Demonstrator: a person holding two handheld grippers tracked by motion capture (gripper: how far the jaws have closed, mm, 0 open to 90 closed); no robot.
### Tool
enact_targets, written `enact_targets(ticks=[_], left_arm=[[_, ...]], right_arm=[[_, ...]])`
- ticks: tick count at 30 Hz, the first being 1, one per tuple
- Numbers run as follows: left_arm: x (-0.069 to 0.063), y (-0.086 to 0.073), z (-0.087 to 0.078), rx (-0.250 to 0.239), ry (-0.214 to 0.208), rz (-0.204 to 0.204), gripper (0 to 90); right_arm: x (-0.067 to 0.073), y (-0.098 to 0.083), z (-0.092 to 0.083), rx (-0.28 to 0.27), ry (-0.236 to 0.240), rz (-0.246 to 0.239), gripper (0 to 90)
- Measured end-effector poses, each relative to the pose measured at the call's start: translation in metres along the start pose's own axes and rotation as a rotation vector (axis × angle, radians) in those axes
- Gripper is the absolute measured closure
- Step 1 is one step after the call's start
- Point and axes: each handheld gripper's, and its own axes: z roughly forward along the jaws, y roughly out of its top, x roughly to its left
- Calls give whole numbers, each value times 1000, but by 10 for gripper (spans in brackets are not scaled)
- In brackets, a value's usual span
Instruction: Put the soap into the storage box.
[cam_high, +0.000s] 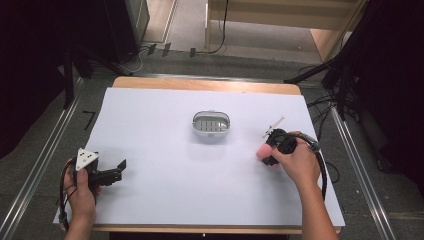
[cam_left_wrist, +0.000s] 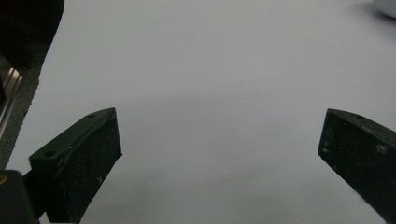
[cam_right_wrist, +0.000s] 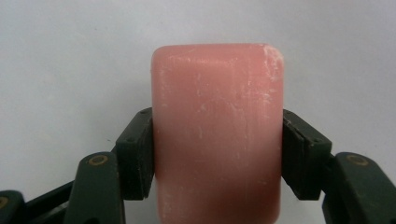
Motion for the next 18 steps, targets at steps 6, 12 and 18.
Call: enact_targets(ticks=[6,12,18], left_arm=[[0,0,0,-1,-2,-1,0],[0,0,0,-1,-2,-1,0],[0,0,0,-1,-2,-1,0]], right_arm=[[5,12,-2,-1,16,-39,389],[11,25,-2,-1,22,-89,389],[17,36,-2,-5,39,-124,389]])
